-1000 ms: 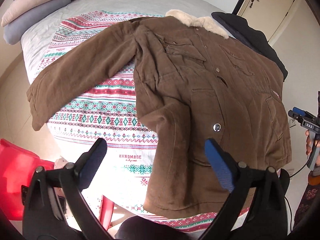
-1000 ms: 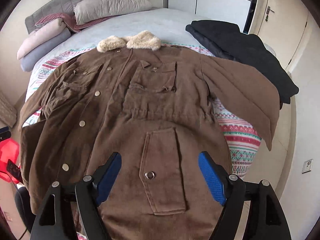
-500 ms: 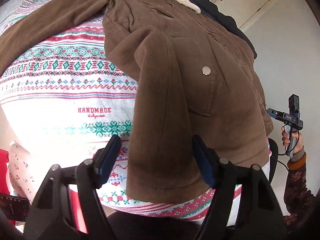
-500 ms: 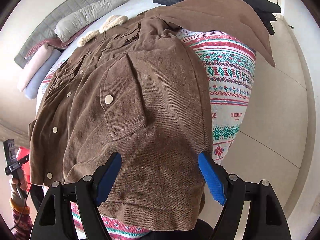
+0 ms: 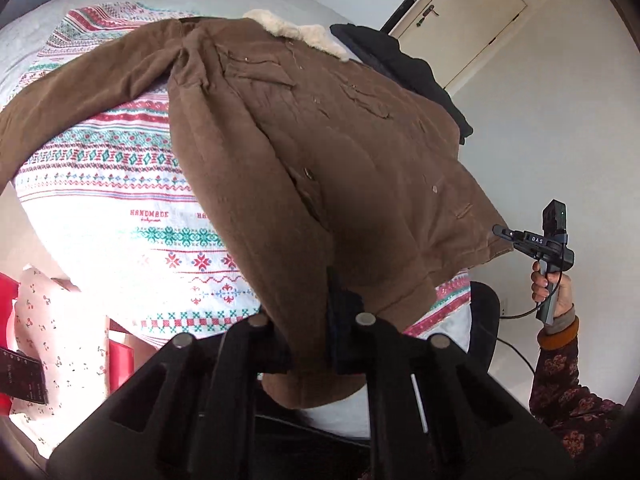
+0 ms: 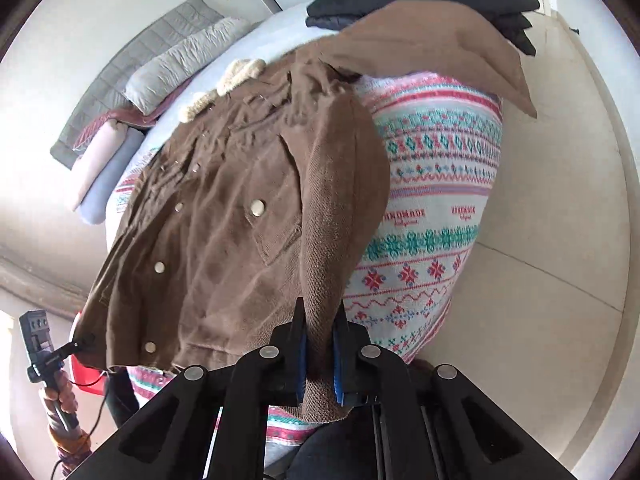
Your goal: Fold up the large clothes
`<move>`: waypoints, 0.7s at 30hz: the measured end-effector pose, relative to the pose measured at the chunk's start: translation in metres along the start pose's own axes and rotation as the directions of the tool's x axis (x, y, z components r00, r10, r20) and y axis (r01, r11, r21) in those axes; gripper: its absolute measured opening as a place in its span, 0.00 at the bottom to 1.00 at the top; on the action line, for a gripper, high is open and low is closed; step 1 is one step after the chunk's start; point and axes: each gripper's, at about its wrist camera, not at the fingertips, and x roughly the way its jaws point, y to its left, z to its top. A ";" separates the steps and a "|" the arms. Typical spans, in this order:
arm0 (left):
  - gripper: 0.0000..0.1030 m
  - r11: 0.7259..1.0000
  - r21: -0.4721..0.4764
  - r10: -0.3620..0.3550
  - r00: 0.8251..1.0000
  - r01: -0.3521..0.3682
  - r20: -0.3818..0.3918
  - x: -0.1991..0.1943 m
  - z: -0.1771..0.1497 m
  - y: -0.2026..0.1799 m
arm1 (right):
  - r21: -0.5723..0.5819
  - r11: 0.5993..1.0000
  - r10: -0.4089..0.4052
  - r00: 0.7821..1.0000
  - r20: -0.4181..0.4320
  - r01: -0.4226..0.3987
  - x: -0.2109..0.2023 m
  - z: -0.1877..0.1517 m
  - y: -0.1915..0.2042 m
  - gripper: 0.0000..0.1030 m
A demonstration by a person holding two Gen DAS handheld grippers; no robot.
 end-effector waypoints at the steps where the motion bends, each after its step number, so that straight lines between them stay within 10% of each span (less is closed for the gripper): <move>1: 0.13 0.999 -0.032 -0.019 1.000 0.020 0.020 -0.013 0.005 0.002 | -0.014 1.000 0.009 0.999 0.034 -0.008 -0.017 0.006 0.005 0.08; 4: 0.13 0.996 -0.042 0.073 0.996 -0.075 -0.050 -0.018 0.002 0.013 | -0.053 0.998 -0.030 0.999 0.035 0.032 -0.041 0.015 0.010 0.08; 9: 0.28 0.951 -0.001 0.290 0.891 -0.310 -0.350 0.055 -0.042 0.056 | -0.104 0.957 -0.288 0.935 -0.206 0.272 0.014 -0.002 -0.025 0.12; 11: 0.40 0.947 -0.021 0.301 0.907 -0.321 -0.296 0.045 -0.038 0.058 | -0.122 0.931 -0.364 0.901 -0.234 0.344 0.023 -0.008 -0.037 0.13; 14: 0.57 0.917 0.006 0.394 0.901 -0.399 -0.181 0.020 -0.019 0.048 | -0.109 0.937 -0.346 0.925 -0.156 0.332 0.004 0.003 -0.031 0.19; 18: 0.80 0.878 0.063 0.475 0.880 -0.474 -0.009 0.012 0.014 0.019 | -0.167 0.917 -0.363 0.931 0.018 0.361 -0.012 0.034 0.012 0.66; 21: 0.88 0.896 0.098 0.431 0.901 -0.433 0.041 0.039 0.035 0.000 | -0.224 0.910 -0.328 0.937 0.120 0.348 0.004 0.052 0.052 0.77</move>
